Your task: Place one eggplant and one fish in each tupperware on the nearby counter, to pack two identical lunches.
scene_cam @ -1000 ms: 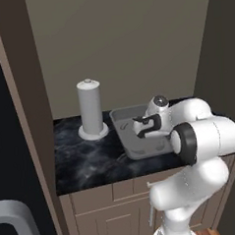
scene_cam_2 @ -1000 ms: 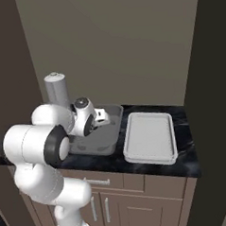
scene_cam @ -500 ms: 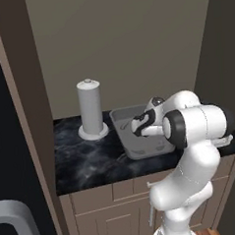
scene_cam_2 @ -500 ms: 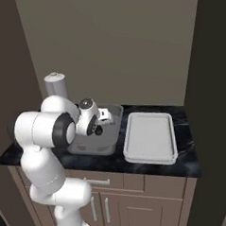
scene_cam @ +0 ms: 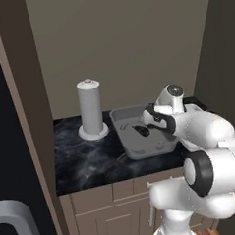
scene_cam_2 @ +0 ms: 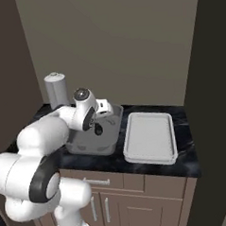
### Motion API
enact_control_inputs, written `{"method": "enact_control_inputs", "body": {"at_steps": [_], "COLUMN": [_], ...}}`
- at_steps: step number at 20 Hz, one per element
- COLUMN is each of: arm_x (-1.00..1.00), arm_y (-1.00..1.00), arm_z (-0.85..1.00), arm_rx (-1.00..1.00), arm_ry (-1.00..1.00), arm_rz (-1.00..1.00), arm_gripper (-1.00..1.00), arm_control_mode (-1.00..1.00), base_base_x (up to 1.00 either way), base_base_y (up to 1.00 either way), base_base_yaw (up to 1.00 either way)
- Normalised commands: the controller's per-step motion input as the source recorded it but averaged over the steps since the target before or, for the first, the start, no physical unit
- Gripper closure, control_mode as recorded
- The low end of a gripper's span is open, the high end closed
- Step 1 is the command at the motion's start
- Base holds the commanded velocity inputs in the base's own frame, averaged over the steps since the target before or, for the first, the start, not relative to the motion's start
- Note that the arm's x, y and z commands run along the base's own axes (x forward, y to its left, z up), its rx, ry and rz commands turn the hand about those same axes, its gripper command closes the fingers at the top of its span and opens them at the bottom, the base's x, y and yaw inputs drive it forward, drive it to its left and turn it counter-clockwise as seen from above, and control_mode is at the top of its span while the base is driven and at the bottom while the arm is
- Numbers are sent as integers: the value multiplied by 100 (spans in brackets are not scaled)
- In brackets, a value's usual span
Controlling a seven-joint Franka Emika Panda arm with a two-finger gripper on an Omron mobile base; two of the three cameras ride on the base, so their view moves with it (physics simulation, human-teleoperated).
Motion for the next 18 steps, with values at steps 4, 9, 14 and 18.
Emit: {"method": "enact_control_inputs", "body": {"at_steps": [4,9,14,18], "arm_x": [-100,-100,-100,-100], "arm_y": [-2,-1,0,10], "arm_z": [86,75,52,5], "arm_rx": [0,-1,-4,-10], "arm_ry": [-10,-17,-13,-3], "arm_rz": [0,6,12,17], "arm_gripper": [-100,-100,-100,-100], "arm_control_mode": [-100,-100,-100,-100], "base_base_x": [0,0,0,0], "base_base_y": [0,0,0,0], "base_base_yaw": [0,0,0,0]}}
